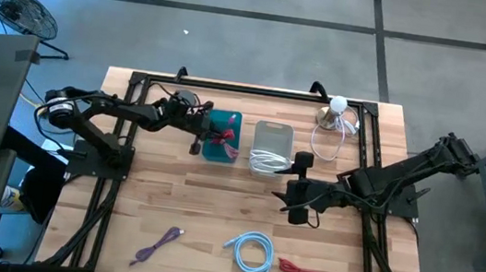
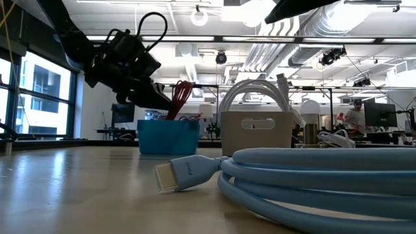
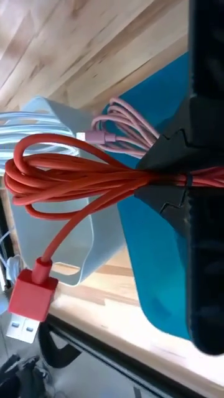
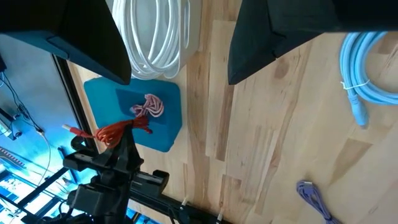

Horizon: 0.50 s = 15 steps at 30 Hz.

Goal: Pick & Place USB Port
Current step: Put the top red charger cable into the blue bin, then put the purple charger cable into the blue bin

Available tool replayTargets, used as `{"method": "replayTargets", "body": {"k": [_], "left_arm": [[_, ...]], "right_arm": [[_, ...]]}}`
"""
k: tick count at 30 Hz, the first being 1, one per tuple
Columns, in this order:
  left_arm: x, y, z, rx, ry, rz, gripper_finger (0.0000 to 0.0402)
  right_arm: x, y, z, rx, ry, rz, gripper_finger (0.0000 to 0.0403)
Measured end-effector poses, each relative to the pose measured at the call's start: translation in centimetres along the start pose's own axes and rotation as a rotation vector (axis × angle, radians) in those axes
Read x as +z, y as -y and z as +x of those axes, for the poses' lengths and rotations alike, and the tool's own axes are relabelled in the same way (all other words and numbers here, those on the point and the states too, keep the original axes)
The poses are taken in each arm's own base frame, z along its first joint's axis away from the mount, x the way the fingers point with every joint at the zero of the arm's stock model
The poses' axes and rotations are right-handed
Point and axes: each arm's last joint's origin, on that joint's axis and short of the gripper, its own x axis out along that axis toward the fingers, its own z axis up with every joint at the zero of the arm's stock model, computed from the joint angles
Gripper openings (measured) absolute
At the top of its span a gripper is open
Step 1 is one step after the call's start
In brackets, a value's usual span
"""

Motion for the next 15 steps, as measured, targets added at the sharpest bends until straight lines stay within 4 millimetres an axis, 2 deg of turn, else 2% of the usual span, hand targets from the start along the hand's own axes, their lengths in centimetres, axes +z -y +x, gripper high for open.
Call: {"method": "replayTargets", "body": {"k": [2, 9, 15], "left_arm": [[0.06, -0.04, 0.0, 0.007, 0.004, 0.003, 0.0025], [0.22, -0.14, -0.01, 0.02, 0.016, -0.018, 0.0108], [0.32, -0.15, -0.06, 0.018, 0.024, -0.015, 0.0139]], "right_arm": [[-0.01, 0.0, 0.0, 0.0, -0.001, 0.0, 0.0261], [-0.06, -0.01, 0.0, 0.002, -0.006, -0.004, 0.0261], [-0.08, -0.01, 0.0, 0.002, -0.008, -0.005, 0.0261]]}}
